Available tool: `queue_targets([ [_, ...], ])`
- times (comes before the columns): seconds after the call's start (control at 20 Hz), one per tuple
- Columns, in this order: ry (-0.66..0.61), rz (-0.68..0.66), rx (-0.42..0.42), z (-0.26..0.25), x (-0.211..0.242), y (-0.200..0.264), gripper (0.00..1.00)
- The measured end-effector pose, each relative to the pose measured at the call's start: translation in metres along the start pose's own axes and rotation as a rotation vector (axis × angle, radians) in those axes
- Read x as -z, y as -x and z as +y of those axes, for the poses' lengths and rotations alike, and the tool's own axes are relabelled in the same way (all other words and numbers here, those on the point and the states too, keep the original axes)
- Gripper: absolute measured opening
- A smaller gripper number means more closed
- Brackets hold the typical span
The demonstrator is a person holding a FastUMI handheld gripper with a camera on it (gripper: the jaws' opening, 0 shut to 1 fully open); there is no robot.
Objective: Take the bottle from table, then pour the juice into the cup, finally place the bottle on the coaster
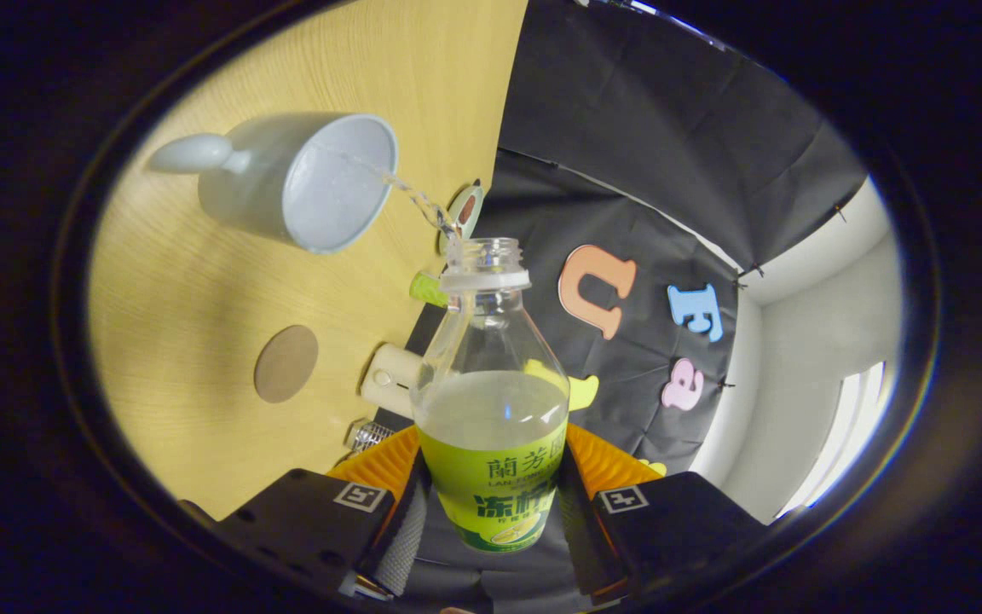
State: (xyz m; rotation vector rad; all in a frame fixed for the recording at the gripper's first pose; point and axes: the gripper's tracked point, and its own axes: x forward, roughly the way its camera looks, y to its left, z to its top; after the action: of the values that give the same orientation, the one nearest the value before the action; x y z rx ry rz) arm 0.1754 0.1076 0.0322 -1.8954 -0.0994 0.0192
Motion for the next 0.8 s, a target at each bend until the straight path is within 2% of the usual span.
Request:
queue_targets([
  [0.8,0.085,-0.009,0.040,-0.025,-0.002,0.003,0.76],
])
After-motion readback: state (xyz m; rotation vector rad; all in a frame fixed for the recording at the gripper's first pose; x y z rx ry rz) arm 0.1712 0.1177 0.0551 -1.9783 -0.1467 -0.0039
